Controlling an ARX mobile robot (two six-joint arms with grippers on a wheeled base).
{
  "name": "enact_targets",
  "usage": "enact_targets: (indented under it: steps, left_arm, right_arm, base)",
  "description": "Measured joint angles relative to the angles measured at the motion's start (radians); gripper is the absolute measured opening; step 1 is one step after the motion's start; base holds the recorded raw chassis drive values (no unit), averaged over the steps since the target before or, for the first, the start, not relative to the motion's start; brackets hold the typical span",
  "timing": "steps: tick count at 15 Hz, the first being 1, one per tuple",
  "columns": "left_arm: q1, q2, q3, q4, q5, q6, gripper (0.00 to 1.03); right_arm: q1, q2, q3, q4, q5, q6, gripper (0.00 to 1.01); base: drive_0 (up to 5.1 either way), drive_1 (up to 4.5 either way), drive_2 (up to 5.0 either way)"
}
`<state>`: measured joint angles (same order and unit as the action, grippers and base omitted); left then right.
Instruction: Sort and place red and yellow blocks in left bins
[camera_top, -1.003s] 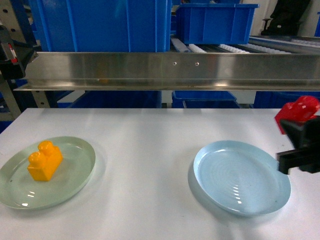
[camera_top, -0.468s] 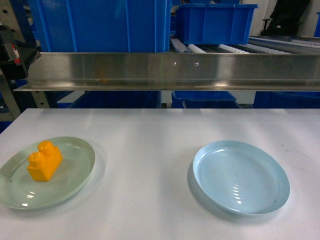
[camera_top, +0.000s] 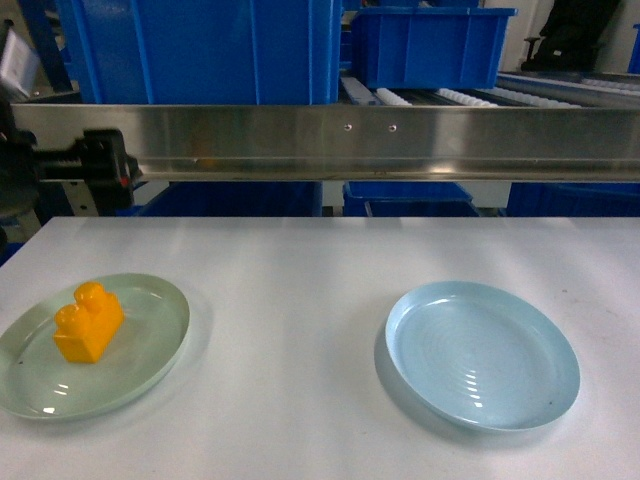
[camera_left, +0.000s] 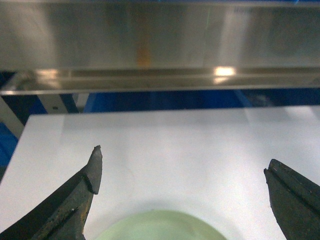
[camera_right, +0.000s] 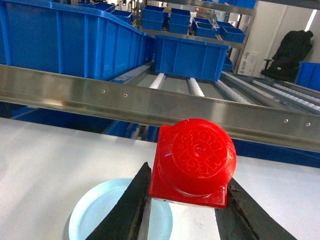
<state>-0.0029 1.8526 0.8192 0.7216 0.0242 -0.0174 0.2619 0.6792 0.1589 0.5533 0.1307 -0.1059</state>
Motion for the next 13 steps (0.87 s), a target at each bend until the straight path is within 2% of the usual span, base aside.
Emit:
enact_targets:
  steps: [5, 9, 13]
  left_arm:
    - [-0.035, 0.047, -0.045, -0.068, -0.119, 0.007, 0.98]
    - [-0.052, 0.114, -0.103, -0.02, -0.16, 0.007, 0.98]
    - [-0.011, 0.201, -0.106, 0.025, -0.17, -0.004, 0.98]
  right_arm:
    - [0.0, 0.0, 0.0, 0.0, 0.0, 0.0, 0.29]
    - [0.0, 0.0, 0.0, 0.0, 0.0, 0.0, 0.29]
    - [0.0, 0.0, 0.0, 0.0, 0.0, 0.0, 0.29]
  base:
    - [0.0, 0.0, 0.0]
    - [0.0, 0.0, 0.0]
    - [0.0, 0.0, 0.0]
